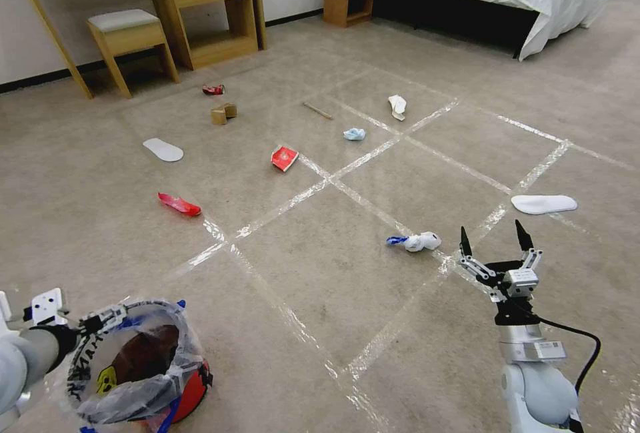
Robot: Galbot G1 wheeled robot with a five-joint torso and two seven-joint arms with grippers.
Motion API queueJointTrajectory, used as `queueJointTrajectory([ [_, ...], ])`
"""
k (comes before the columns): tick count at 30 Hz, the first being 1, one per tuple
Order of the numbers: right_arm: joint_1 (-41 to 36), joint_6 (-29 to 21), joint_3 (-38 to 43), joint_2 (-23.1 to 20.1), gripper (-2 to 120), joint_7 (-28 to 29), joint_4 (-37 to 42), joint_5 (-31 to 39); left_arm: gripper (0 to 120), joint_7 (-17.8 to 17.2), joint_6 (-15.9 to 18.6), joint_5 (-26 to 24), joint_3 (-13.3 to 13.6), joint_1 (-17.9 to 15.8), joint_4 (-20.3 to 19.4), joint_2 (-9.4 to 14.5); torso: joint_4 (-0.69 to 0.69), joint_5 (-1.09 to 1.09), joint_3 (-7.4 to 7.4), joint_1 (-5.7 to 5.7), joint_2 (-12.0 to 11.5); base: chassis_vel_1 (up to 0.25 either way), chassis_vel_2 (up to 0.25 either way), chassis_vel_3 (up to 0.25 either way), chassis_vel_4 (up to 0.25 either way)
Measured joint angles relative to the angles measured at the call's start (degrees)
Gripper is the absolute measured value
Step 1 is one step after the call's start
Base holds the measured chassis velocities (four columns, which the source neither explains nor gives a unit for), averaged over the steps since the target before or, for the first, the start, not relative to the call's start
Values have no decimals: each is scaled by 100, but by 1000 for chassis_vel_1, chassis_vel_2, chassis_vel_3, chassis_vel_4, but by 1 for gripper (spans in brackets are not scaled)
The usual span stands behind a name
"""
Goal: Pick up the trash bin and place the garbage on the floor into it.
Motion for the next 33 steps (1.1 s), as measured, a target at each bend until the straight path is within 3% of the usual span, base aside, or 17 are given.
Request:
queueJointTrajectory([
  [3, 11, -13, -4, -20, 100, 9, -24, 7, 100, -41, -2, 63, 145, 22, 50, -63, 0, 0, 0, 0, 0, 0, 0, 0, 0],
  [8, 12, -18, -15, -23, 100, 11, -49, 9, 100, -94, -3, 210, 156, 103, 29, -72, 0, 0, 0, 0, 0, 0, 0, 0, 0],
  [15, 6, -3, -32, -67, 100, 12, -150, 25, 100, -141, -6, 258, -258, 375, -38, -89, 0, 0, 0, 0, 0, 0, 0, 0, 0],
  [24, 17, 8, -57, -65, 100, 12, -173, 25, 100, -124, -6, 331, -338, 436, 31, -201, 0, 0, 0, 0, 0, 0, 0, 0, 0],
  [28, -19, 17, -47, -59, 100, 12, -173, 23, 100, -118, -7, 368, -283, 379, 129, -239, 0, 0, 0, 0, 0, 0, 0, 0, 0],
  [33, -35, 21, -22, -59, 100, 12, -149, 22, 100, -117, -7, 408, 31, 112, 382, -284, 1, 0, 0, 0, 1, 0, 0, 0, 0],
])
